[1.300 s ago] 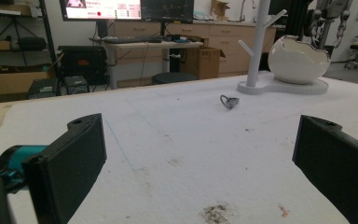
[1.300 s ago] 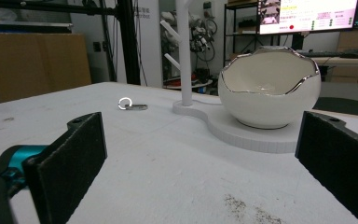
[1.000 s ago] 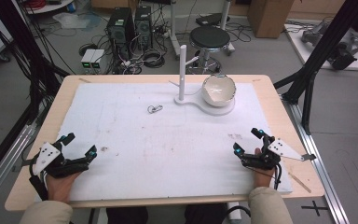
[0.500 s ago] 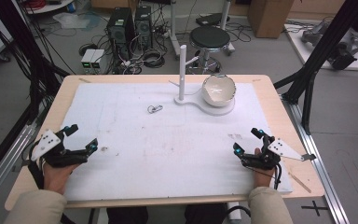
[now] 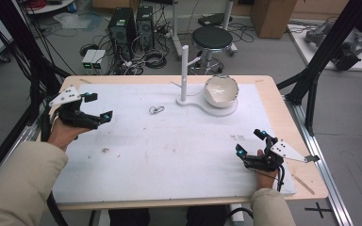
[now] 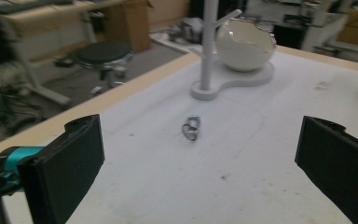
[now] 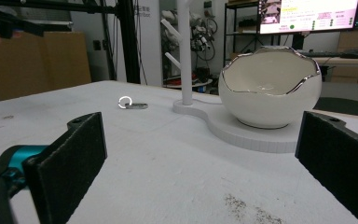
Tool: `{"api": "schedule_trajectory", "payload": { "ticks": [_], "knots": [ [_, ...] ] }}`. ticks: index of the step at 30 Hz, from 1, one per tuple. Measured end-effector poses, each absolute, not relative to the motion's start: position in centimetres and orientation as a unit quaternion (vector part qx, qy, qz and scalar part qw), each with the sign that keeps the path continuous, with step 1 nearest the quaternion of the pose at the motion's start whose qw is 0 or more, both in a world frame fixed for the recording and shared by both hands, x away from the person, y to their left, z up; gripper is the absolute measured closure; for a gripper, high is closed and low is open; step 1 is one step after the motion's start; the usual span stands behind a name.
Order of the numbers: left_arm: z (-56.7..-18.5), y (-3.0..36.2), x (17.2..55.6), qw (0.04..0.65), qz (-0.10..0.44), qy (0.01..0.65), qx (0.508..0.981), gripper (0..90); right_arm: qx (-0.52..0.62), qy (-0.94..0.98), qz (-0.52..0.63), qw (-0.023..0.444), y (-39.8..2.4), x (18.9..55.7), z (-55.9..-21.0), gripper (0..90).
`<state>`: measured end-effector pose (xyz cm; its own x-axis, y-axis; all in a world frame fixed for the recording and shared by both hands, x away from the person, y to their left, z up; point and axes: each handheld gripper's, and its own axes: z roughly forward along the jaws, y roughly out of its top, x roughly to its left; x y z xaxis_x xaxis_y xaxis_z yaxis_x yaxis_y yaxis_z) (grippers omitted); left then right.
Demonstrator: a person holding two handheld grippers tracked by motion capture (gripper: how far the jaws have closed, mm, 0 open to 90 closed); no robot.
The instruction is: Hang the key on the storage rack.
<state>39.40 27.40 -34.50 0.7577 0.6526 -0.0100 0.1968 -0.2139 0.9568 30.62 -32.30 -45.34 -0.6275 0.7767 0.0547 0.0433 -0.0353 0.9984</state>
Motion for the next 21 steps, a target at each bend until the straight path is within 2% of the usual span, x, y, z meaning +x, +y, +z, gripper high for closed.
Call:
{"api": "schedule_trajectory", "payload": {
  "ticks": [11, 13, 21],
  "knots": [
    [-32.0, 22.9, 46.0, 0.497, 0.172, 0.269, 0.807, 1.7, 0.323, 0.632, 0.644, 0.286, -32.4, 30.7, -45.4, 0.9],
    [-31.5, 21.6, 47.7, 0.479, 0.149, 0.262, 0.825, 1.7, 0.324, 0.633, 0.643, 0.286, -32.3, 30.6, -45.3, 0.9],
    [-31.9, 18.8, 50.6, 0.428, 0.130, 0.251, 0.859, 1.7, 0.322, 0.634, 0.643, 0.285, -32.3, 30.6, -45.3, 0.9]
  ]
}}
